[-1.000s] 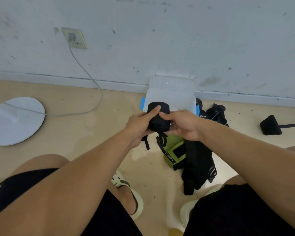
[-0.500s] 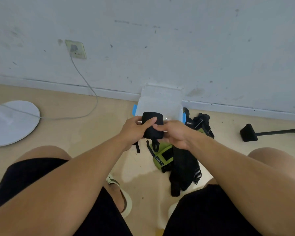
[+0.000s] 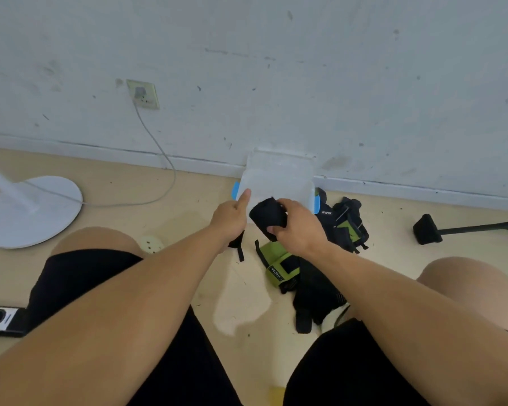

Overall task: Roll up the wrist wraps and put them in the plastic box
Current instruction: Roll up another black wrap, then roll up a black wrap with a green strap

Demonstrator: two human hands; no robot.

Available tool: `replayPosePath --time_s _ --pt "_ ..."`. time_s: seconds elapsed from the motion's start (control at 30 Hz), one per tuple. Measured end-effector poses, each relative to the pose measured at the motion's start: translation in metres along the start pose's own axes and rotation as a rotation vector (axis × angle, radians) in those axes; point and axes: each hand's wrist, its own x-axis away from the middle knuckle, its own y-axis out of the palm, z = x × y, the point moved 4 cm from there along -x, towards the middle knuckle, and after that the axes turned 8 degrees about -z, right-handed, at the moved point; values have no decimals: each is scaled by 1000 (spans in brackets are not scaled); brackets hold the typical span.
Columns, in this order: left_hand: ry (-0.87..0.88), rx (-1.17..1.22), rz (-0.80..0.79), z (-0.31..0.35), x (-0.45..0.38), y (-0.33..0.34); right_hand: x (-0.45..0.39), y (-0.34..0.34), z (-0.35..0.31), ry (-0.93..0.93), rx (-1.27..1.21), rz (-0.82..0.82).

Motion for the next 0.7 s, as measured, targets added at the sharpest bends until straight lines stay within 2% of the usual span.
replayPosePath --time_s 0.13,0.27,0.33,0.5,0.63,0.7 --pt "-27 -160 137 -37 -18 -9 -15 21 70 288 -234 -78" --pt "-130 -357 -9 -98 -49 -6 -39 63 123 550 -487 -84" --pt "-171 -465 -105 -124 -68 -5 -57 89 129 596 -578 -96" --pt "-269 -575 -225 -161 -127 0 -114 142 125 621 -761 -99" --pt "-251 -531 -201 -168 -183 8 -165 167 123 613 -944 -89" --pt "-243 -473 -152 -171 -206 9 -187 182 122 620 -1092 -145"
